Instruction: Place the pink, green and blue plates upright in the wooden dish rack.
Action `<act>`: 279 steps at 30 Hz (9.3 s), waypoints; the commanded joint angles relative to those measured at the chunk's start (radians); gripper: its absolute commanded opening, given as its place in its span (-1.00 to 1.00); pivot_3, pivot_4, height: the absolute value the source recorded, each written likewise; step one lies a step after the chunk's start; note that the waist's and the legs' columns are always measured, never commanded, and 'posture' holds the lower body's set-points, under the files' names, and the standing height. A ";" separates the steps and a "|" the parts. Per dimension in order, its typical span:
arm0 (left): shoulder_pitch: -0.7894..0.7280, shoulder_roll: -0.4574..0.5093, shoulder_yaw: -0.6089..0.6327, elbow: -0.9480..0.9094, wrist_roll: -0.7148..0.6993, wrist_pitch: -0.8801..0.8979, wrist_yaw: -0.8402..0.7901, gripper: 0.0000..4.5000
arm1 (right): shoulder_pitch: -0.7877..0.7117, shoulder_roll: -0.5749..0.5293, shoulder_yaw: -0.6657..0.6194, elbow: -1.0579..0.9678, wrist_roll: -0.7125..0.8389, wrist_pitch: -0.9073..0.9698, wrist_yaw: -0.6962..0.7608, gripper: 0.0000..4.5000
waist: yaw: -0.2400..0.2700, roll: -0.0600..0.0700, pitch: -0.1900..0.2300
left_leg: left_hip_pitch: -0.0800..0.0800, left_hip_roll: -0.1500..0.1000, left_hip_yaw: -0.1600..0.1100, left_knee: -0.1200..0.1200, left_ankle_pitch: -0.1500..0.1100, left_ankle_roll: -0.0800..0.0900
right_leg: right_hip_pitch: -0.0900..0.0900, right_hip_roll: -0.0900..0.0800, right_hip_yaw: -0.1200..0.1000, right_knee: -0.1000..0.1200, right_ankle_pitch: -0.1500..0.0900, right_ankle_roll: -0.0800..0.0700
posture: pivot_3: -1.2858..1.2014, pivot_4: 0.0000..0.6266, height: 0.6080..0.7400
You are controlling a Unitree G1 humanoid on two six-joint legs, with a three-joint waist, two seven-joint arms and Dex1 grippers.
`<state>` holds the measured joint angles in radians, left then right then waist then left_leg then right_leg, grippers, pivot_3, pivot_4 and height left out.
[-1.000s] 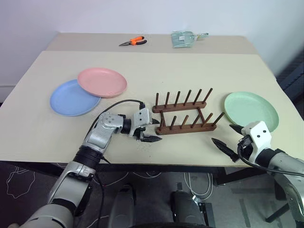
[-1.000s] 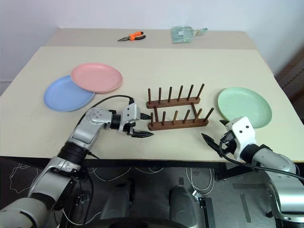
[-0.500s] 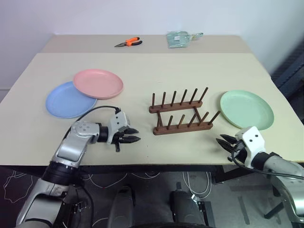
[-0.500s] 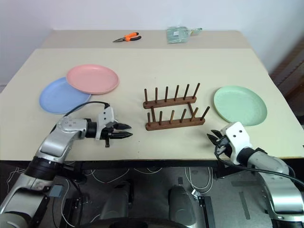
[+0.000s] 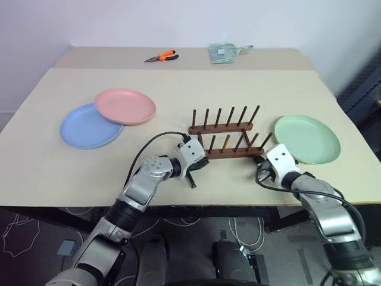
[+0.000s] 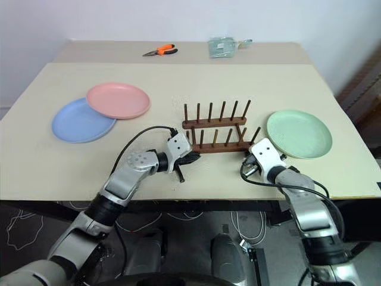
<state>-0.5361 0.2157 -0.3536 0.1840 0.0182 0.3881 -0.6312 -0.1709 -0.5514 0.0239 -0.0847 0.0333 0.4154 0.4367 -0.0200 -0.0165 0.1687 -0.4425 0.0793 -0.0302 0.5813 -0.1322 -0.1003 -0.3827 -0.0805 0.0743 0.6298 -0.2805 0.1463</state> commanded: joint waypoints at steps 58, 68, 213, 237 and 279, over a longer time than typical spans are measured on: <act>-0.336 0.016 1.008 0.081 -0.535 0.357 0.791 -0.99 | 0.059 -0.121 -0.117 -0.202 0.084 -0.052 0.210 0.96 | 0.012 -0.005 0.003 | -0.010 -0.001 0.000 -0.005 0.001 -0.001 | -0.007 0.001 -0.001 0.000 -0.001 0.003 | 0.03 -0.52 1.00; -0.382 0.036 0.670 -0.143 -0.513 0.355 0.547 -0.99 | -0.250 -0.128 0.002 -0.376 0.057 -0.062 0.212 0.96 | 0.002 -0.008 0.006 | -0.012 -0.001 0.000 -0.005 0.001 -0.002 | -0.009 0.001 -0.001 0.000 -0.001 0.003 | 0.03 -0.52 1.00; 0.142 0.223 0.254 -0.248 -0.233 -0.100 -0.097 0.35 | -0.412 0.322 -0.198 -0.313 1.086 0.202 -0.578 -0.98 | 0.004 0.006 0.007 | -0.019 0.002 0.001 -0.004 0.001 0.001 | -0.015 0.001 0.000 0.002 -0.001 0.002 | 0.03 -0.52 1.00; 0.118 0.184 0.336 -0.220 -0.265 -0.053 -0.027 1.00 | -0.482 0.048 -0.071 -0.345 0.547 0.093 -0.241 0.97 | 0.005 0.007 0.007 | -0.019 0.002 0.001 -0.004 0.001 0.001 | -0.016 0.001 0.000 0.002 -0.001 0.002 | 0.03 -0.52 1.00; -0.250 0.162 0.630 -0.268 -0.462 0.258 0.553 -0.97 | -0.427 0.027 0.263 -0.334 -0.013 -0.114 0.139 1.00 | 0.029 -0.004 0.009 | -0.019 0.001 0.000 -0.005 0.002 -0.003 | -0.015 0.001 -0.004 0.001 0.001 0.006 | 0.03 -0.52 1.00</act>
<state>-0.7662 0.3603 0.3327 -0.0031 -0.4413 0.6282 -0.0258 -0.5719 -0.5313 0.2777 -0.3879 0.0540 0.3381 0.5756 0.0092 -0.0206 0.1779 -0.4616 0.0804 -0.0298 0.5757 -0.1305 -0.1029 -0.3977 -0.0792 0.0706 0.6304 -0.2797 0.1520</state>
